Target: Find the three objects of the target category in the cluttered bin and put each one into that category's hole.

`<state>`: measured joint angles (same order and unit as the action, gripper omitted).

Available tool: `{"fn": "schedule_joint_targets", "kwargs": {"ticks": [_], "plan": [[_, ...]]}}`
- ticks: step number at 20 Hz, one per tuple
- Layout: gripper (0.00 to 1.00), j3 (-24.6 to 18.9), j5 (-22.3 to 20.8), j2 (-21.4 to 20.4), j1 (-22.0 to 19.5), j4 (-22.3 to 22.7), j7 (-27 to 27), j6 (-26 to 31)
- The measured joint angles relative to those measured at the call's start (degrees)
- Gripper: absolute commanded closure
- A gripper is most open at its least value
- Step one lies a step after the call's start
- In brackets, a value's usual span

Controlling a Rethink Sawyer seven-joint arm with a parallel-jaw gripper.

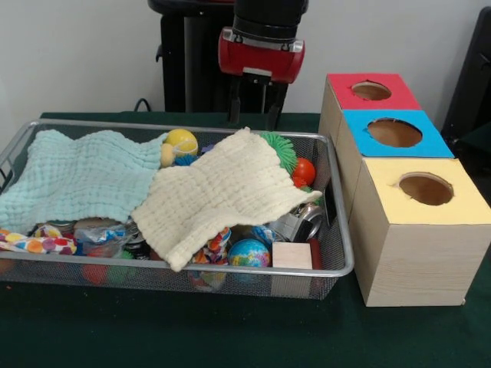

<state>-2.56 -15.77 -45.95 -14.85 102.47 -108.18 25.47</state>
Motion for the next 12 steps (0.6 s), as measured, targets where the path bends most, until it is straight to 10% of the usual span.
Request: {"fn": "schedule_joint_targets", "kwargs": {"ticks": [12], "plan": [[0.0,-1.7,0.1,-0.5,-1.8,-0.3,0.0,0.0]]}}
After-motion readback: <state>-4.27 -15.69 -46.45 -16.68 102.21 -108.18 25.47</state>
